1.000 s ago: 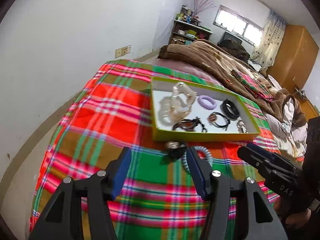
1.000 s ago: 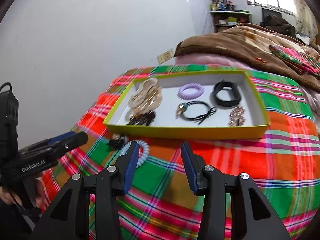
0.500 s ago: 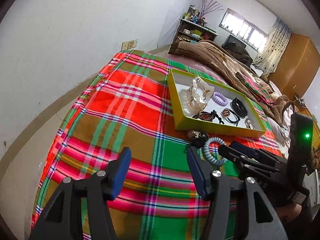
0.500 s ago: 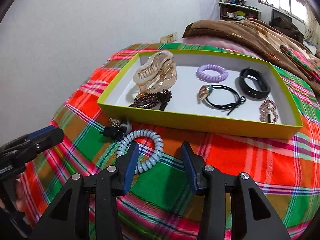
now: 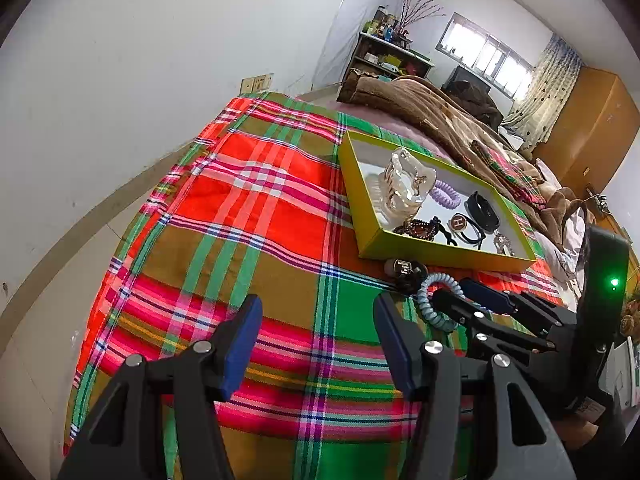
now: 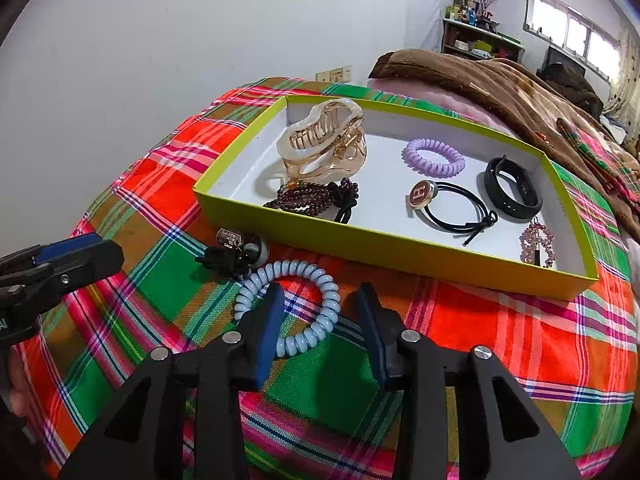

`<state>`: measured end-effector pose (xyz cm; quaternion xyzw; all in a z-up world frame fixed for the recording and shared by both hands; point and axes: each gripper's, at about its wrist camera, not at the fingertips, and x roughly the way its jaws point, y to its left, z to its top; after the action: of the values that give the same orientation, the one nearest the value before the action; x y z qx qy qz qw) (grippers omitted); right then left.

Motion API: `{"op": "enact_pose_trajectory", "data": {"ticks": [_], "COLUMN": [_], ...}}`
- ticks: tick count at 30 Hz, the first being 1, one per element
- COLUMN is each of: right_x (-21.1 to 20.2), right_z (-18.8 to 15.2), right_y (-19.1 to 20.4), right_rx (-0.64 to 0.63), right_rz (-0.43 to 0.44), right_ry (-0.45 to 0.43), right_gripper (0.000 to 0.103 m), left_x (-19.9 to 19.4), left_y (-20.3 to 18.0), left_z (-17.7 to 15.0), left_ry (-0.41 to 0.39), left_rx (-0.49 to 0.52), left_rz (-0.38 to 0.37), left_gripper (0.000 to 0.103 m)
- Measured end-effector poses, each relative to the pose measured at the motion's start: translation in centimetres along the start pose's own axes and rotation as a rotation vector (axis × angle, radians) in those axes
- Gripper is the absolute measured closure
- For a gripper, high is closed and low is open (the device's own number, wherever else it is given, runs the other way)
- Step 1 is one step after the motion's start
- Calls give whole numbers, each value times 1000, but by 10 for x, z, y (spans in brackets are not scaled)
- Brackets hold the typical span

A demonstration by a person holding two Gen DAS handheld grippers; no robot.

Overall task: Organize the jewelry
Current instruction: 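Grasp the light blue coil hair tie with the right gripper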

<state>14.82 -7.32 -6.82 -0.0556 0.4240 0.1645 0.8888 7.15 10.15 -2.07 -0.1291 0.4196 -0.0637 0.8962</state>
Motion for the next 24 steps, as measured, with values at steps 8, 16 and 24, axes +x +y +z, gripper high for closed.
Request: {"op": "enact_pose_trajectory", "data": {"ticks": [8, 16, 24], "right_x": [0, -7, -22], "right_z": [1, -1, -4], "right_y": [-10, -27, -50], "right_rx": [8, 43, 93], "right_rz": [-5, 34, 57], "right_ry": [-4, -30, -69], "right_gripper": [91, 93, 93], "left_x": [6, 16, 27], "left_y": [-8, -25, -45], "left_z": [2, 2, 5], "left_ry": [14, 33, 52], "left_rx": [17, 42, 79], "left_rz": [6, 6, -16], "left_gripper": [43, 43, 43]}}
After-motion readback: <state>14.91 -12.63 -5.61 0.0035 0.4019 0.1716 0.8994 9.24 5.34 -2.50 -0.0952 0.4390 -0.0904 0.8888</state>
